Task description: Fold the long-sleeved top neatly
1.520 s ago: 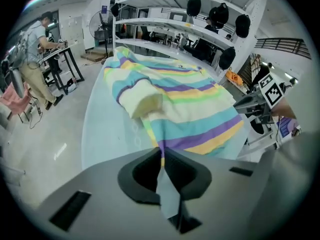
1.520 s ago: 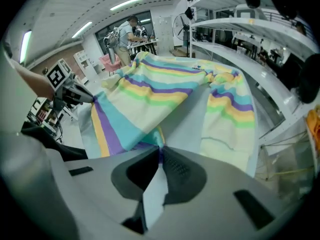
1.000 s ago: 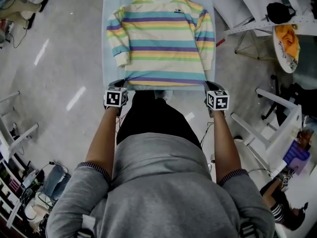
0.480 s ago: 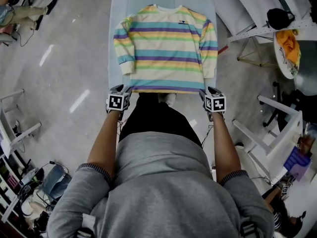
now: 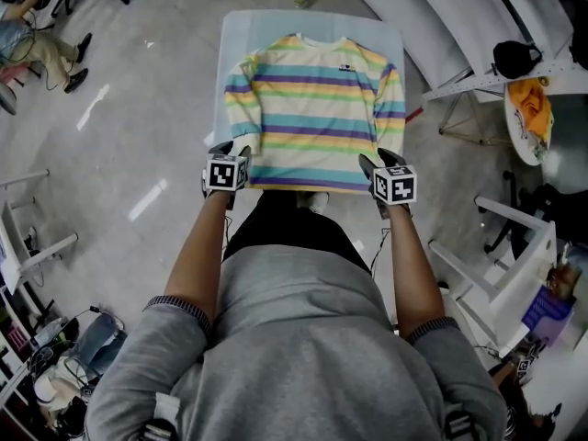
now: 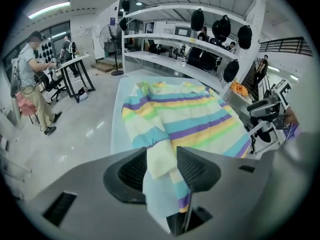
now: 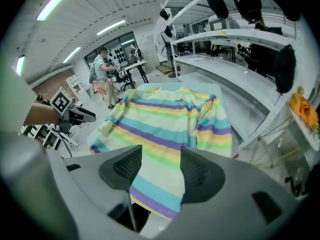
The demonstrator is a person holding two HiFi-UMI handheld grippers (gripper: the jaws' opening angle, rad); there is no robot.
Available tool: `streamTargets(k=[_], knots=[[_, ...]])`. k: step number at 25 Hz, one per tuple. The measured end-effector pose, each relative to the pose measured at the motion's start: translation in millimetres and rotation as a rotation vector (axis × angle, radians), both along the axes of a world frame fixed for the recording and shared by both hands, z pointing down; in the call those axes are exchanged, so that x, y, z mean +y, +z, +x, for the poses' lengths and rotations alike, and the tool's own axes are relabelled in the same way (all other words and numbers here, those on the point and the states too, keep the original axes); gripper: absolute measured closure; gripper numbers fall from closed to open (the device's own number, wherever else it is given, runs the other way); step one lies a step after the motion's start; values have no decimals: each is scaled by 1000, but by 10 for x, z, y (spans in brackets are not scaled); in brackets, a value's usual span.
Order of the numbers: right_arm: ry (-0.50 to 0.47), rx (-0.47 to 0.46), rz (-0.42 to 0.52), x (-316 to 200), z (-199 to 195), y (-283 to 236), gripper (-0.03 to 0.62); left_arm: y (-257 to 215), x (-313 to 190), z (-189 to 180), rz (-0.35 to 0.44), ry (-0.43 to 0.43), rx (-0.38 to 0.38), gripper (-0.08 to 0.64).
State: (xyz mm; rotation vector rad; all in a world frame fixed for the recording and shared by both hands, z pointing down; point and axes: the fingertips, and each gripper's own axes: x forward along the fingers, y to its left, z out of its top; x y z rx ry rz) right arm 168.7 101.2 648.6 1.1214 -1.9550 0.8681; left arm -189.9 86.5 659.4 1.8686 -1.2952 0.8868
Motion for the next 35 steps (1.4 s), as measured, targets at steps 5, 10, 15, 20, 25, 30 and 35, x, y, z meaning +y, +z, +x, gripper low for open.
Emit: streamTargets(k=[5,10,15,20,25,30,35], knots=[[-1,-1,0,-189,-175,-43,337,255,-222,-116,-67,-19,-35,350],[9,15,-46,-198,-229,80,337,627,-205,-239,-167,-72,-23,350],[13,29,-81,-249,-272,183,337,738,-132,-336,-181,-27,-36,518],[12,27,-83,-430,-385,193,337,548,-243,-392,-115,37,30,357],[1,21,-67,-695,-559,165,337,178,-889,-627,21,10,17,357],[-3,25,-62,-944,-684,167,337,-54,-1776,-684,114,32,3,370],[0,40,-72,-1066,-710,186,337,-97,-2484,-588,153,86,-6,374]])
